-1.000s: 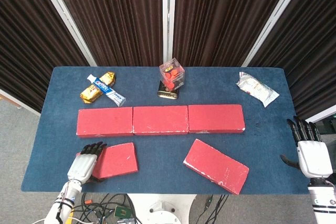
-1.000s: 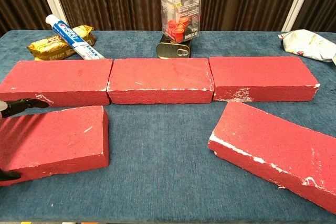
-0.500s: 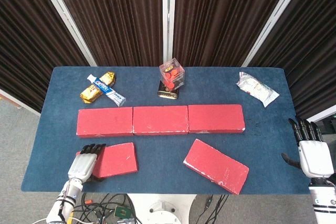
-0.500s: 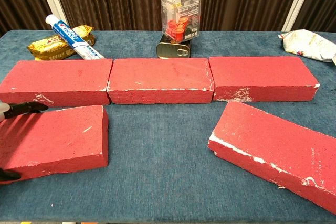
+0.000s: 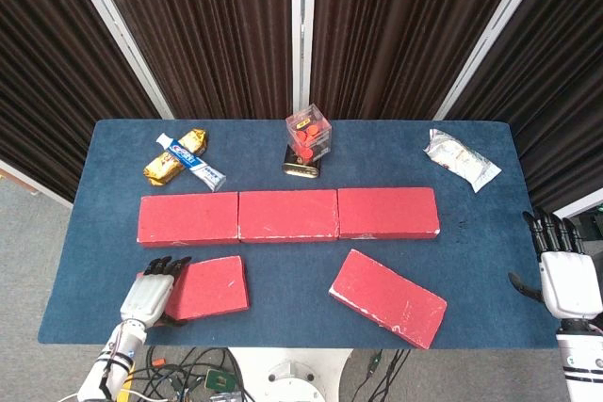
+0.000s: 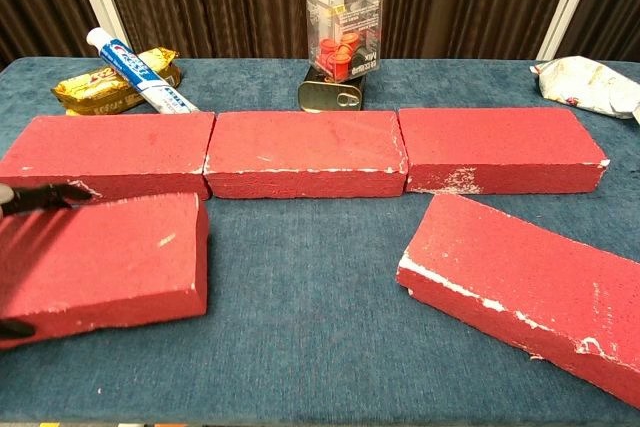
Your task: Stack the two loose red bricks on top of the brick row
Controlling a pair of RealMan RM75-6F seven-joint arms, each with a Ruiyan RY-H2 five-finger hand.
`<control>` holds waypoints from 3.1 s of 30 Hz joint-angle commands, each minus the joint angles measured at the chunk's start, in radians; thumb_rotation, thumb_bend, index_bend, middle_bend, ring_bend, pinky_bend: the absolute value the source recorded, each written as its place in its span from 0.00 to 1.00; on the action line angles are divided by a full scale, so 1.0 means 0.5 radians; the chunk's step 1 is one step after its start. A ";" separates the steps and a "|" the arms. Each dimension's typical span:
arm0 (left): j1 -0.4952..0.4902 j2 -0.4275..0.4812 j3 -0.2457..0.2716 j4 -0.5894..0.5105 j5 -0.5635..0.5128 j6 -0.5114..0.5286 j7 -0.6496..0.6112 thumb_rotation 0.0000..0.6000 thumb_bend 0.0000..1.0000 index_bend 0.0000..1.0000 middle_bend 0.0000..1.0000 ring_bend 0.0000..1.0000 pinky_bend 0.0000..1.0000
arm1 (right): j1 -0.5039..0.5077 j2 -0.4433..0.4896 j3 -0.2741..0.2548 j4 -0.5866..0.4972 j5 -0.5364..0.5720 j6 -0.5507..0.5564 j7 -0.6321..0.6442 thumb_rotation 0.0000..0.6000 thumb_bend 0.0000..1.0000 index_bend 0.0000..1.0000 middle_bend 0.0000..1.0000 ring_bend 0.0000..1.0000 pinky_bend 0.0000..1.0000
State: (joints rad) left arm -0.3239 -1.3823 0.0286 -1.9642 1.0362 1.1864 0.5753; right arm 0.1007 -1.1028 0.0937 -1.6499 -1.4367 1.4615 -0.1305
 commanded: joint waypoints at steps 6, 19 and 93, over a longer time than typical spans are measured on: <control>-0.110 0.321 -0.089 -0.104 0.268 -0.089 -0.231 1.00 0.00 0.00 0.17 0.00 0.00 | 0.000 0.020 0.008 -0.026 0.001 0.007 -0.012 1.00 0.11 0.00 0.00 0.00 0.00; -0.622 0.475 -0.366 0.444 0.604 -0.781 -1.047 1.00 0.00 0.00 0.17 0.00 0.00 | 0.025 0.007 -0.004 -0.039 -0.101 0.025 -0.039 1.00 0.11 0.00 0.00 0.00 0.00; -1.313 0.039 -0.297 0.520 -1.160 -0.542 -0.117 1.00 0.00 0.00 0.20 0.00 0.00 | 0.042 -0.013 0.006 0.014 -0.020 -0.027 -0.005 1.00 0.11 0.00 0.00 0.00 0.00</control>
State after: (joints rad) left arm -0.9793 -1.3606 -0.1205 -1.7075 0.4589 0.9184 0.5183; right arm 0.1217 -1.1091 0.0967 -1.6430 -1.4471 1.4477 -0.1324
